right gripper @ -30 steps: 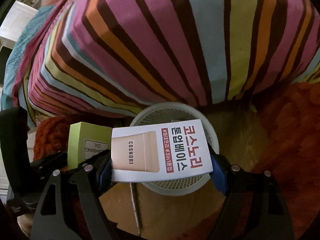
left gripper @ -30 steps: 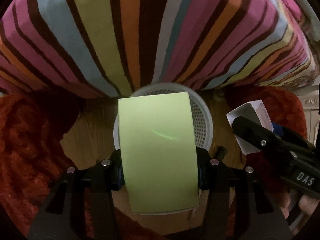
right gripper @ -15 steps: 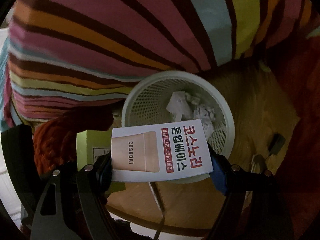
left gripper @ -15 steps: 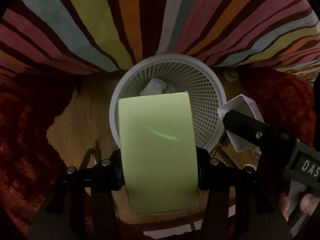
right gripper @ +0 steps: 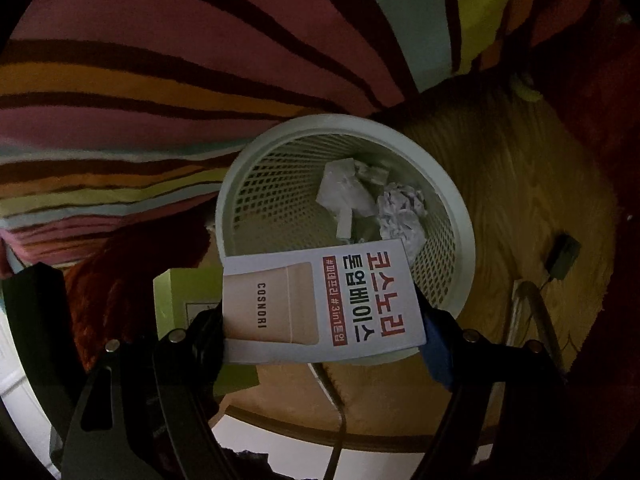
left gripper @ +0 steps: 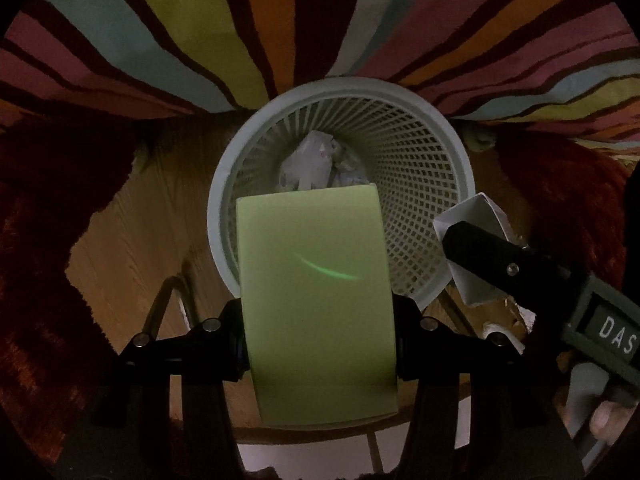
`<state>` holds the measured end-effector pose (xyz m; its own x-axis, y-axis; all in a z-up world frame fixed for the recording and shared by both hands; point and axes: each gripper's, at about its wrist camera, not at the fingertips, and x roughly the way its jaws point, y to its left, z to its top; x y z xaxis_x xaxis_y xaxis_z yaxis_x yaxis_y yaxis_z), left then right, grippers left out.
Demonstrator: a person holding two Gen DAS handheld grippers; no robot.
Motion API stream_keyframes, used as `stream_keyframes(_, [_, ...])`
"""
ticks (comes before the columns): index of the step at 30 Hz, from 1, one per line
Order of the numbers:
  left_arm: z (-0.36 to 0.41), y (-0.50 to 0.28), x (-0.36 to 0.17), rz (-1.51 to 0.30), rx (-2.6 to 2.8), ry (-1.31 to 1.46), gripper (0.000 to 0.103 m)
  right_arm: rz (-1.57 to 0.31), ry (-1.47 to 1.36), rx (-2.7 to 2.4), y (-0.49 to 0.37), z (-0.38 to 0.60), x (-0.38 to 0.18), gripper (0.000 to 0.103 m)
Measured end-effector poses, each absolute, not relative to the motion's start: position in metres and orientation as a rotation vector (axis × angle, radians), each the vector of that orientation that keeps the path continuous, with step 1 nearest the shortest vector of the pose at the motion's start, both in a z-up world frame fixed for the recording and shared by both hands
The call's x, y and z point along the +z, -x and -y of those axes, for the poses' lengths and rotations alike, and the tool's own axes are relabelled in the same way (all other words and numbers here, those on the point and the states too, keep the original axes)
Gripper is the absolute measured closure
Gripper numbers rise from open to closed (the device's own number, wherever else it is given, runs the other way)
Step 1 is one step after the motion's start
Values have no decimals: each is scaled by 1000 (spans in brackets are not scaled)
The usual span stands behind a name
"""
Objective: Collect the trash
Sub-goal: 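Open both tools to drop the two boxes into the wastebasket, then raise both tools back toward the bag and green box on the bed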
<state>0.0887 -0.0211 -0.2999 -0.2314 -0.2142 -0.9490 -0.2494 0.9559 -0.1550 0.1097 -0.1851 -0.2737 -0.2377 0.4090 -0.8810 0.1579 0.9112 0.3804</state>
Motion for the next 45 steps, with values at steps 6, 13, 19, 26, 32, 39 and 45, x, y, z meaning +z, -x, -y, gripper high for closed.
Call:
stream_keyframes(6, [16, -88, -313, -1865, 64, 406, 46, -1843, -439, 227, -111, 184, -288, 26])
stream_keyframes(13, [14, -89, -315, -1869, 89, 402, 24, -1847, -458, 205, -113, 183, -296, 8])
stream_keyframes(19, [14, -91, -317, -1864, 87, 412, 24, -1816, -497, 155, -111, 190, -296, 8])
stream_keyframes(26, [12, -89, -312, -1843, 90, 411, 24, -1801, -504, 148, -108, 195, -296, 8])
stream_keyframes(32, [9, -88, -299, -1786, 97, 405, 24, -1766, -508, 145, -107, 200, -285, 8])
stream_keyframes(39, [4, -85, -275, -1692, 107, 406, 24, -1701, -515, 173, -104, 201, -265, 8])
stream_keyframes(45, [1, -83, -238, -1551, 111, 385, 24, -1567, -511, 219, -102, 204, -230, 8])
